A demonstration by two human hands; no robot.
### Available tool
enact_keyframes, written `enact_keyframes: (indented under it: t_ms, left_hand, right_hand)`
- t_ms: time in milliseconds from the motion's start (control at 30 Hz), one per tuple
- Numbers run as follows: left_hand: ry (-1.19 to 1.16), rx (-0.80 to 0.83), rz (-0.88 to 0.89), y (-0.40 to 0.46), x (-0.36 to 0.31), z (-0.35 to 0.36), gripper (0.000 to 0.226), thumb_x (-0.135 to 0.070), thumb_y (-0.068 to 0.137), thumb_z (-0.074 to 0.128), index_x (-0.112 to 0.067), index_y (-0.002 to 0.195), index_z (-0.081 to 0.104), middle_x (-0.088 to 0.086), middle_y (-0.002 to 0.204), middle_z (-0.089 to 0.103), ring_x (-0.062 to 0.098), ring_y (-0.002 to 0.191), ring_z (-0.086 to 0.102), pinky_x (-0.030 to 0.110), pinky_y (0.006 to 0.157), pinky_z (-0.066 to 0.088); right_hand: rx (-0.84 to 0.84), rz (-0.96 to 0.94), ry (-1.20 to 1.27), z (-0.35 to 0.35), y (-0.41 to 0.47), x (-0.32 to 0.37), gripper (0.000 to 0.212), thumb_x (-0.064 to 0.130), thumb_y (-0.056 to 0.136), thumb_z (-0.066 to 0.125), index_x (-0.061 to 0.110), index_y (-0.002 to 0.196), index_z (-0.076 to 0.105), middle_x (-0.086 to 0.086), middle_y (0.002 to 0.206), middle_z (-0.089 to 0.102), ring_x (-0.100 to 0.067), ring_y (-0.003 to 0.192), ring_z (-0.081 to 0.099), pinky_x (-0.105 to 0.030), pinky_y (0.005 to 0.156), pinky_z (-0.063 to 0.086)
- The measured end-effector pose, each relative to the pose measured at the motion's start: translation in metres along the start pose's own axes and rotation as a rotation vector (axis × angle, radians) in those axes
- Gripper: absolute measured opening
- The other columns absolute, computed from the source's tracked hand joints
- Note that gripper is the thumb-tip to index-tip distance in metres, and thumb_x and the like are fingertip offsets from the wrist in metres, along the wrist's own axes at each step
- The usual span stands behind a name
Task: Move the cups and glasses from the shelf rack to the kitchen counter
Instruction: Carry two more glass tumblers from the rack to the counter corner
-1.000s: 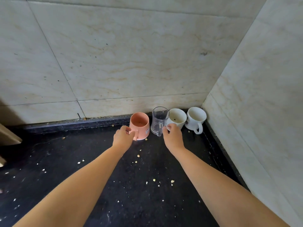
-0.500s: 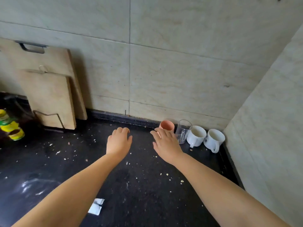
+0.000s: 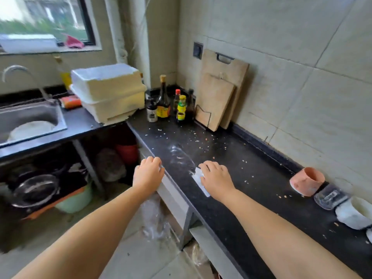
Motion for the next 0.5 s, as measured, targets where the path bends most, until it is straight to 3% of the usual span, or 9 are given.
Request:
enact_keyframes:
  t_ms: [167,333,500]
  left_hand:
    - [0.046,-0.121,-0.223,-0.078,0.149,-0.076,0.029,-0.032,0.093,0.05,-0.013,0.113,0.057,0.009,0.112,0.058,0.031,0.11,0.052,0.041,0.086,0.044]
    - [0.092,-0.179,-0.393,-0.177,0.295,-0.145,0.03,-0.033,0.092,0.052,-0.012,0.113,0.058,0.009,0.112,0.059,0.031,0.11,0.053,0.041,0.085,0.044]
    - [0.167,-0.199,-0.549,-0.276,0.424,-0.209,0.028,-0.034,0.093,0.049,-0.014,0.112,0.056,0.007,0.112,0.058,0.027,0.107,0.053,0.04,0.085,0.047]
  right_hand:
    - [-0.005,-0.215,-0.011,-0.007,0.029,0.154,0.042,0.029,0.097,0.039,0.016,0.137,0.04,-0.005,0.138,0.045,-0.026,0.127,0.044,-0.039,0.1,0.035]
    - [-0.045,-0.372,0.092,-0.012,0.029,0.339,0.037,0.027,0.087,0.058,0.011,0.121,0.06,-0.009,0.117,0.062,-0.032,0.106,0.061,-0.043,0.084,0.048]
    - [-0.056,-0.515,0.106,-0.014,0.012,0.515,0.032,0.027,0.076,0.072,0.012,0.103,0.068,-0.008,0.098,0.068,-0.029,0.084,0.068,-0.037,0.064,0.052]
Point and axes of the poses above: each hand's wrist, its own y-axis towards the middle knuckle, its own z-axis out of the palm, x = y × z, the point moved 9 cm from there along y, towards the middle knuckle
